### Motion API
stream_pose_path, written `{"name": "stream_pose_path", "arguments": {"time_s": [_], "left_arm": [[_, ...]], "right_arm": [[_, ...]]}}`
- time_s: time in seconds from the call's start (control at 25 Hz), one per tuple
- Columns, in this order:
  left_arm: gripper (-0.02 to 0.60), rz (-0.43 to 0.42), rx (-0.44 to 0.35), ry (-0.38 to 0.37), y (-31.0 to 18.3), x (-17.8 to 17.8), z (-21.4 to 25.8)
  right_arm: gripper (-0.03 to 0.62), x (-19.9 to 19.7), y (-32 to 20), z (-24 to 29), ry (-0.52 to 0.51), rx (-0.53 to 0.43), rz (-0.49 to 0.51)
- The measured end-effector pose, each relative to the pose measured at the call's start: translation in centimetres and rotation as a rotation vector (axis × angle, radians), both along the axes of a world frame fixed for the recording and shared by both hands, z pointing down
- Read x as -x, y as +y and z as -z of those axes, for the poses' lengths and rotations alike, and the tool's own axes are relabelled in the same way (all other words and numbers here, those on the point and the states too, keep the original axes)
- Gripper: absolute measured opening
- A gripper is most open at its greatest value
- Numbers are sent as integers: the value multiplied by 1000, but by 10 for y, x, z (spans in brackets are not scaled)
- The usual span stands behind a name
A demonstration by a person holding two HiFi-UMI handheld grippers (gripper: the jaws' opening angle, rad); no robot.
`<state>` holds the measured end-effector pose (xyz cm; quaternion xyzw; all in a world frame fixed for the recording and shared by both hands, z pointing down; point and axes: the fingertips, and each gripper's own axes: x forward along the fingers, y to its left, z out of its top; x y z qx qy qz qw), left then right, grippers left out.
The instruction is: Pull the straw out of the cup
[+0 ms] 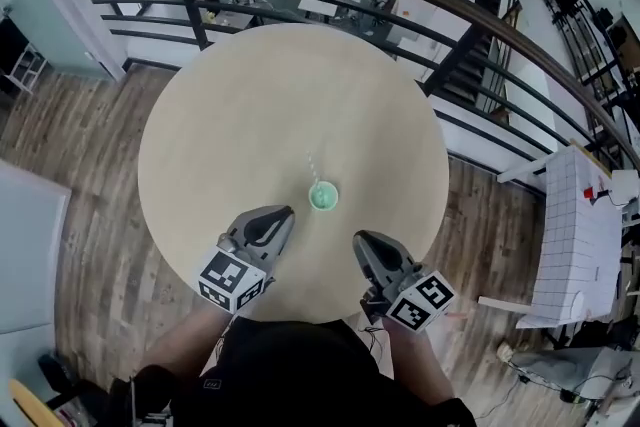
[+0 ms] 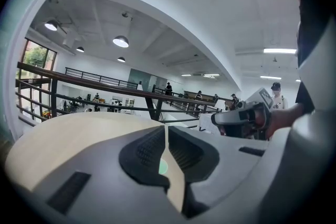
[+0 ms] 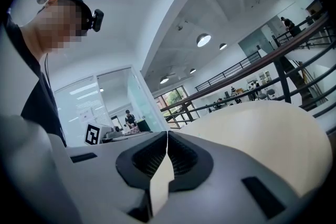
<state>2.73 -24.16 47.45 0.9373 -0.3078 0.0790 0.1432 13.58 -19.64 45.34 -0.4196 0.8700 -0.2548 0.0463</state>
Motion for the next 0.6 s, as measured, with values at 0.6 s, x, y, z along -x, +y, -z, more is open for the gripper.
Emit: {"name": "stream_pose_path", "arguments": {"time_s": [0.6], "left_arm": [[137,11,49,7,-56,-31,-76]], "right_arm": [[23,-3,-44,-69,12,96,95]]}}
